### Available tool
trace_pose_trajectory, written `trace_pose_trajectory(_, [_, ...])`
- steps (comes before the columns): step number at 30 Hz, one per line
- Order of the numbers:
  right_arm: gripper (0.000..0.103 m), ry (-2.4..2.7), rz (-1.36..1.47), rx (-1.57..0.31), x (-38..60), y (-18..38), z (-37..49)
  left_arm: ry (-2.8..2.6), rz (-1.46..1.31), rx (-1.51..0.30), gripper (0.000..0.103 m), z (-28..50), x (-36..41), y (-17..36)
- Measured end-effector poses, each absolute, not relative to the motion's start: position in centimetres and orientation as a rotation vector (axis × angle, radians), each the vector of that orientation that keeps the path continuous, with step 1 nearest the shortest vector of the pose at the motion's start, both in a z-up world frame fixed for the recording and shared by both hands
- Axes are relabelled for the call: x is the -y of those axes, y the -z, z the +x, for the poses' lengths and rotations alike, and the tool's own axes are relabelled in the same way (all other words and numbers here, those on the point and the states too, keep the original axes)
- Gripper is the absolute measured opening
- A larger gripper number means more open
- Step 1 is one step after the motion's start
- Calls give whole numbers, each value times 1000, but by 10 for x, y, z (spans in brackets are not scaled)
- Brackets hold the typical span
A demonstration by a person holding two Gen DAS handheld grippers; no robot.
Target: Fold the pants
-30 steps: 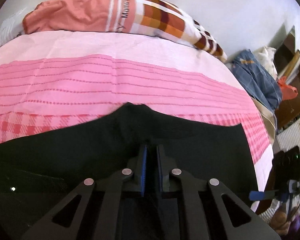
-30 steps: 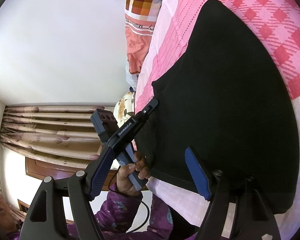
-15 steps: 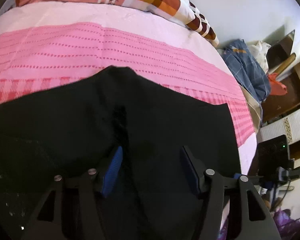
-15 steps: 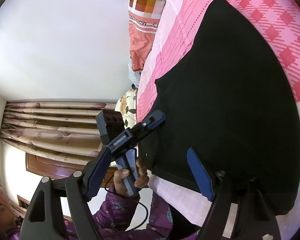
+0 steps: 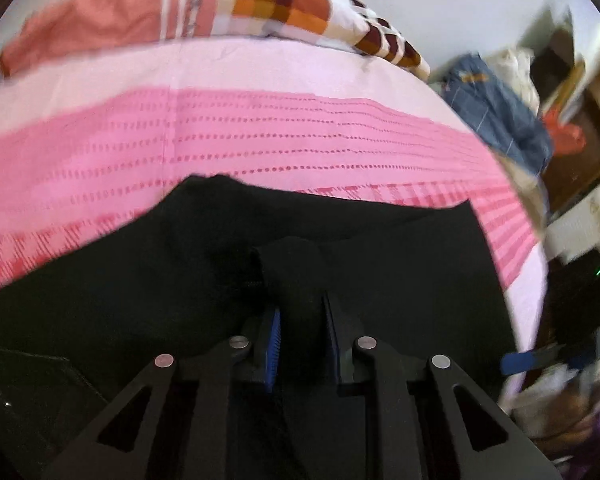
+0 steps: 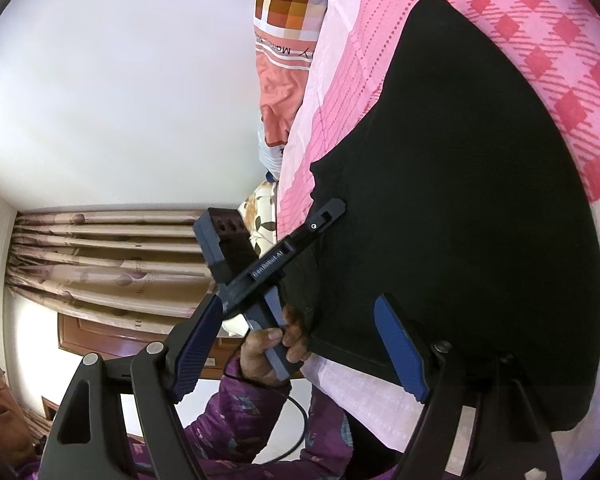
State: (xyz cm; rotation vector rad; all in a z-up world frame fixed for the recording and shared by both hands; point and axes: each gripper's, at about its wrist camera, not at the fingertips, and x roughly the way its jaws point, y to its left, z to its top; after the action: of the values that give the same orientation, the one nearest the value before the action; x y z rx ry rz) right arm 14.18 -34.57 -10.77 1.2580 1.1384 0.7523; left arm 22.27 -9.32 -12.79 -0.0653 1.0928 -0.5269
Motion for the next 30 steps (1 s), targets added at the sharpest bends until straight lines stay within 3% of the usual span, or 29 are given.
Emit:
trace_pose_trajectory(14, [76, -766, 1255, -1141, 345, 109, 143, 451, -54, -1039, 20, 220, 90, 129])
trace_pose_trajectory(17, [76, -766, 1261, -1142, 346, 108, 143, 446, -73, -1044, 27, 220, 89, 130])
trace_pose_trajectory(19, [76, -768, 1256, -1143, 346, 106, 144, 442, -93, -1056, 40, 222, 82, 129])
trace_pose_trajectory(21, [77, -775, 1240, -1126, 345, 99, 144, 451, -159, -1093, 61, 221, 72, 124])
trace_pose_trajectory(27, [79, -812, 1052, -1108, 316, 71, 149, 392, -228, -1074, 78, 199, 36, 101])
trace_pose_trajectory(30, [79, -812, 877, -1145, 284, 64, 154, 307, -218, -1064, 80, 185, 10, 96])
